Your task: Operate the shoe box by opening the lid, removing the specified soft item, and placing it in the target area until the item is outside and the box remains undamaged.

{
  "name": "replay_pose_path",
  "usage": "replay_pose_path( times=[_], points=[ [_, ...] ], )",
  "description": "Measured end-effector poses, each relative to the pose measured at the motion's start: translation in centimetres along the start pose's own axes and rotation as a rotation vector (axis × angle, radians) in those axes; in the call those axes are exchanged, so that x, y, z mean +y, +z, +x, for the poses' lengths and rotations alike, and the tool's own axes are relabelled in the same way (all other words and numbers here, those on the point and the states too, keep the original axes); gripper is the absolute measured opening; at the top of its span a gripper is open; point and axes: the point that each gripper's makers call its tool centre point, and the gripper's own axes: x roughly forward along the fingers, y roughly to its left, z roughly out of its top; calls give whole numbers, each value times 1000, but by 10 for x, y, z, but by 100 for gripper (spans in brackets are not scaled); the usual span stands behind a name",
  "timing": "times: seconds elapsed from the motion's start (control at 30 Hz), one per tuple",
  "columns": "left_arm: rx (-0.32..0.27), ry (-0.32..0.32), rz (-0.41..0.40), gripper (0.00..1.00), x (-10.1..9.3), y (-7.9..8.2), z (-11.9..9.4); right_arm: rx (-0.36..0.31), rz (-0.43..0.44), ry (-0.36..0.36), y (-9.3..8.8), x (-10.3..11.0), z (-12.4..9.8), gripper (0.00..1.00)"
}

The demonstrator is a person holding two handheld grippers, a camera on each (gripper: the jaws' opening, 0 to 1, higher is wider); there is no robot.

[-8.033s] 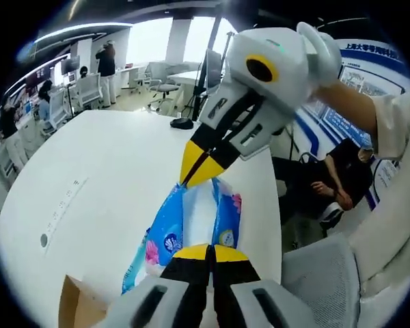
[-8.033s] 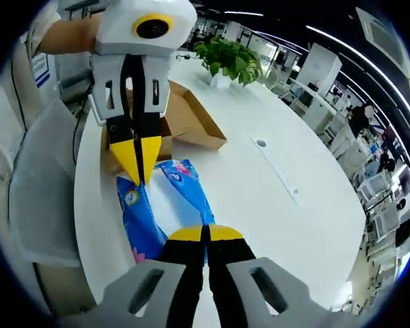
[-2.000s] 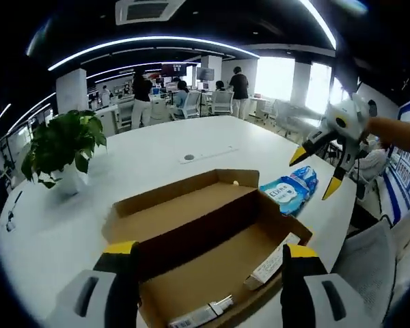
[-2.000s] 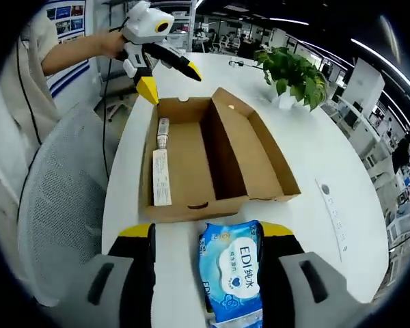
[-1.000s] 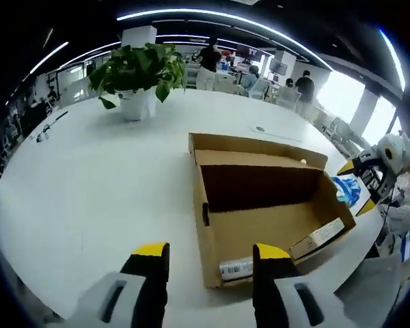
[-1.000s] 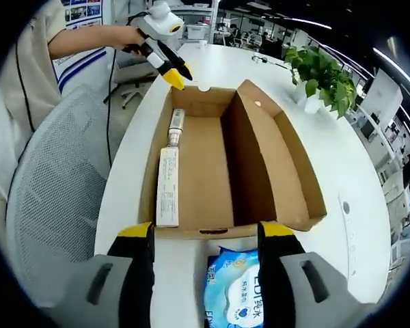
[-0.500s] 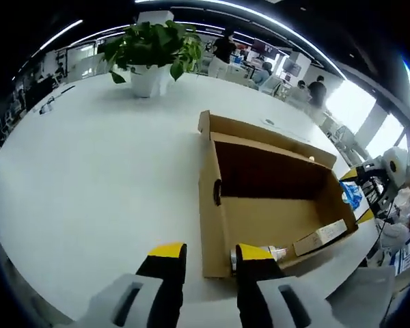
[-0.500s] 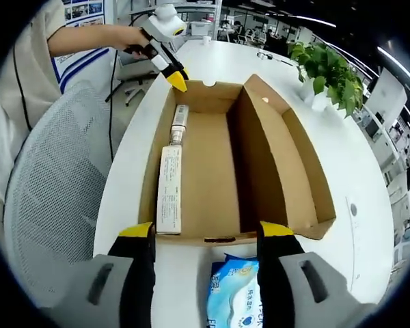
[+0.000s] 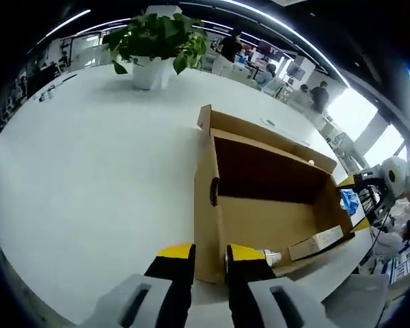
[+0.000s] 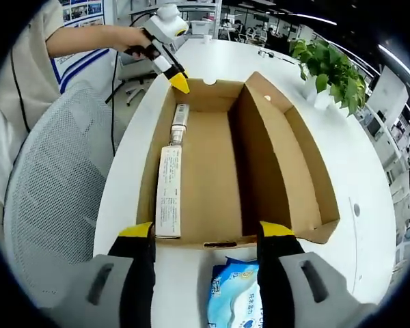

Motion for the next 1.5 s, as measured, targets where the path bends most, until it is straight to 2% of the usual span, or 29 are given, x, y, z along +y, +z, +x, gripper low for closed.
replay_pose_path(
  times=[0.47, 1.07, 1.3, 1.5],
  points=[
    [17, 9, -12, 12, -2, -2, 3, -1, -4, -6, 1, -2, -1, 55],
    [13, 17, -26, 12, -1, -2, 4, 5, -15, 59, 13, 12, 21, 54],
    [13, 16, -27, 12, 0, -2, 5, 6, -5, 88, 16, 19, 30, 43],
    [8, 15, -34, 12, 1, -2, 5, 8, -3, 97, 19, 23, 40, 37]
  ],
)
